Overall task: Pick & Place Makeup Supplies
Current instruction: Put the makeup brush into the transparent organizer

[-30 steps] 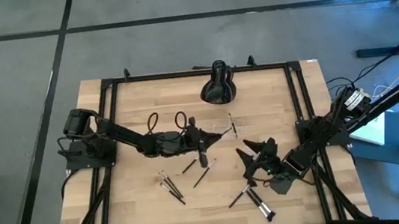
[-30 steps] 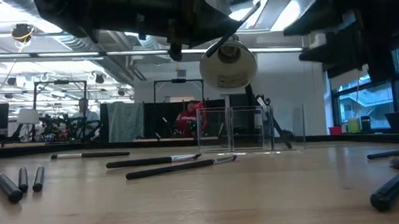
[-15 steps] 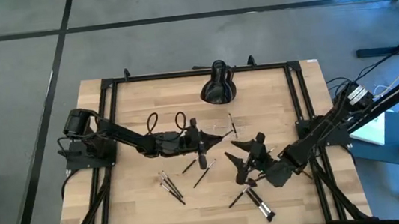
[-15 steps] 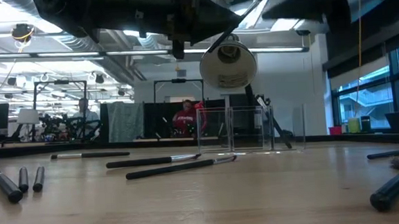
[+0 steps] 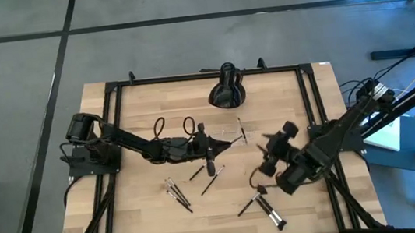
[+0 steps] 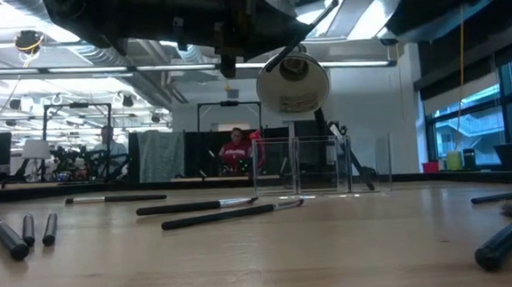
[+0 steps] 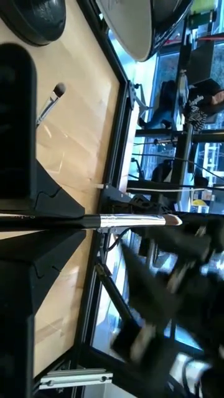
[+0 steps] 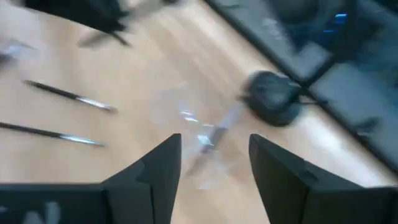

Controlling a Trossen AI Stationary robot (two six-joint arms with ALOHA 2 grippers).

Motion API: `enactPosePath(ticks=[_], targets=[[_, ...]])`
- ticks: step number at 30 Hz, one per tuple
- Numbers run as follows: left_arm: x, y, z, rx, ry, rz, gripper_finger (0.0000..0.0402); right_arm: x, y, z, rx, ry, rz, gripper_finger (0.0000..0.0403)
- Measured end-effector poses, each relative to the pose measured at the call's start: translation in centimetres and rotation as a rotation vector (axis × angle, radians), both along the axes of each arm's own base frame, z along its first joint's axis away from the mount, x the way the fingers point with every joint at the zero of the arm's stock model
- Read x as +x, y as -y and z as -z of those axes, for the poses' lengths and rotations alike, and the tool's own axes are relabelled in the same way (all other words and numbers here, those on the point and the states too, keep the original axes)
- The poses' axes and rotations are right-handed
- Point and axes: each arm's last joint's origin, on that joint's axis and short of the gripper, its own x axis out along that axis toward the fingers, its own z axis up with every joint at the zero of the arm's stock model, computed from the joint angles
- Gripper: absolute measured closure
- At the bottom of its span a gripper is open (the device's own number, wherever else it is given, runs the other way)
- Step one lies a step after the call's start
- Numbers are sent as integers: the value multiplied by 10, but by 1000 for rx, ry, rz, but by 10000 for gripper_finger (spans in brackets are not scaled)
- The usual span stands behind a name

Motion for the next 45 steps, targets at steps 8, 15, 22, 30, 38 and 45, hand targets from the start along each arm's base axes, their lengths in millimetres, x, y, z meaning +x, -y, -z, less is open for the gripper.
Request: enactPosePath(ticks=[8,15,22,30,38,45], targets=[[0,-1,0,7,-2,-22,374,-8,10,-58,-49,164,-143,271],[0,-2,0,8,-1,-14,374,-24,27,-101,83,464,-529,282],[0,-2,0,8,0,-12,374,-34,56,-55,79,738,-700,283],[1,-6,0,24,-3,-21,374,-57,74,35,166,999,-637,283],[2,-11,-1,16,11,-38,374,-60,78,69,228,1008,-535,245],[2,-12,-3,11,25,-40,374,-29,79,70,164,917,-440,211]])
